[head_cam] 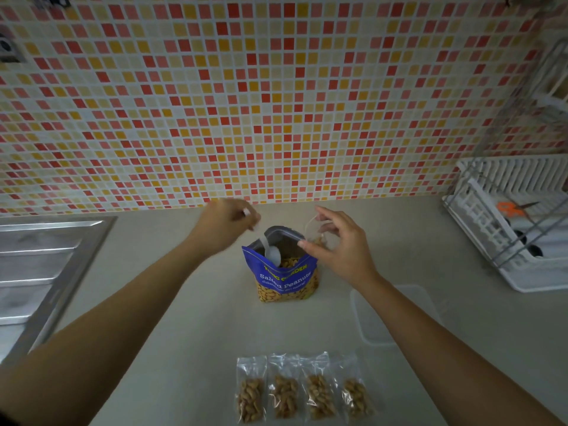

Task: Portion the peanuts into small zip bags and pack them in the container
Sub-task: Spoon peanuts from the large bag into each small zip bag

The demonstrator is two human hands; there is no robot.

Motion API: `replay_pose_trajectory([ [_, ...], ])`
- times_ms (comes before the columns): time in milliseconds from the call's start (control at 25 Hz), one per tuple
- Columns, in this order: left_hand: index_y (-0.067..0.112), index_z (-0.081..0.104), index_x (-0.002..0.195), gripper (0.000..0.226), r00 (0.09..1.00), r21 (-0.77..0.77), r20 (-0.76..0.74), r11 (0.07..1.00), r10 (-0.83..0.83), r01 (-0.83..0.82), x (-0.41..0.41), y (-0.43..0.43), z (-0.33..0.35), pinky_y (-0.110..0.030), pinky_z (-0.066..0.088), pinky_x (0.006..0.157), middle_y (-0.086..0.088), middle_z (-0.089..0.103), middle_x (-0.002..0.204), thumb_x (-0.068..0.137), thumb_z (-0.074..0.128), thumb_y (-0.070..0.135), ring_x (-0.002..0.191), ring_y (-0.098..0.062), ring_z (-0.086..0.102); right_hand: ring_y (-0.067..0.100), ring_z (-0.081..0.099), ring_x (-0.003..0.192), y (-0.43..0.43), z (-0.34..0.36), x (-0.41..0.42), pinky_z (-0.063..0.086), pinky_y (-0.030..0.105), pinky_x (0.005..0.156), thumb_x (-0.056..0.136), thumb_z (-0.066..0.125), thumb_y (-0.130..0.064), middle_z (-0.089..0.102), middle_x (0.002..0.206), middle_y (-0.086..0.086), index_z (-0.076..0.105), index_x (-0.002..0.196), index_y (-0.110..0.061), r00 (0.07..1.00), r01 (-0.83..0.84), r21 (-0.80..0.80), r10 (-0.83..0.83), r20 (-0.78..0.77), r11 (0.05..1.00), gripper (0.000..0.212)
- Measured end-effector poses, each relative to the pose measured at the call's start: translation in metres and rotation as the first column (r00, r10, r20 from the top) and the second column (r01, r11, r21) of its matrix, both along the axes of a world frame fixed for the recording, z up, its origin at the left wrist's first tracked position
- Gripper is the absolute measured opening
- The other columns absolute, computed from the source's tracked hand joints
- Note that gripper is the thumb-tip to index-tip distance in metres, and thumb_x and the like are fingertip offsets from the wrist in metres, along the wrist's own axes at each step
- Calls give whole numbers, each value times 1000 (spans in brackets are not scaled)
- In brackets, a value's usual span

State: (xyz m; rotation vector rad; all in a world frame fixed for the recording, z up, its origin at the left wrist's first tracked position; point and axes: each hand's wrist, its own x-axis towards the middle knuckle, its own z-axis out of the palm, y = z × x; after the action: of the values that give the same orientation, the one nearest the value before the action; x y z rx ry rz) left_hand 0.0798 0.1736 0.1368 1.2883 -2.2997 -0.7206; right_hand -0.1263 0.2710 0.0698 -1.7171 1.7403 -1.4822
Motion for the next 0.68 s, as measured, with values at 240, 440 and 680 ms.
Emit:
replay_pose_trajectory([
  [240, 26, 63, 109, 28, 870, -185, 490, 981, 41, 58, -33, 13, -45, -50, 24, 103, 0, 52, 134, 94, 44, 40, 137, -17, 28, 3, 60, 90, 4, 3, -3, 46, 10, 83, 69, 75, -42, 57, 104, -19, 51, 129, -17, 1000, -16, -40, 15, -17, 999, 69],
  [440, 23, 67, 91, 21, 924, 110, 355, 975, 145, -195, -56, 16, -50, -51, 35, 95, 1, 56, 99, 92, 46, 27, 103, -22, 52, 5, 59, 87, 9, 1, -8, 46, 13, 80, 69, 72, -42, 58, 103, -16, 54, 126, -16, 1000, 3, -75, -2, 8, 997, 66],
  [680, 27, 57, 78, 15, 959, 165, 109, 947, 262, -277, -50, 8, -51, -47, 50, 88, -2, 63, 89, 92, 51, 26, 87, -22, 59, 3, 56, 87, 10, -5, -8, 41, 8, 77, 69, 71, -43, 56, 103, -18, 54, 127, -15, 1000, -3, -51, 2, -3, 999, 66],
])
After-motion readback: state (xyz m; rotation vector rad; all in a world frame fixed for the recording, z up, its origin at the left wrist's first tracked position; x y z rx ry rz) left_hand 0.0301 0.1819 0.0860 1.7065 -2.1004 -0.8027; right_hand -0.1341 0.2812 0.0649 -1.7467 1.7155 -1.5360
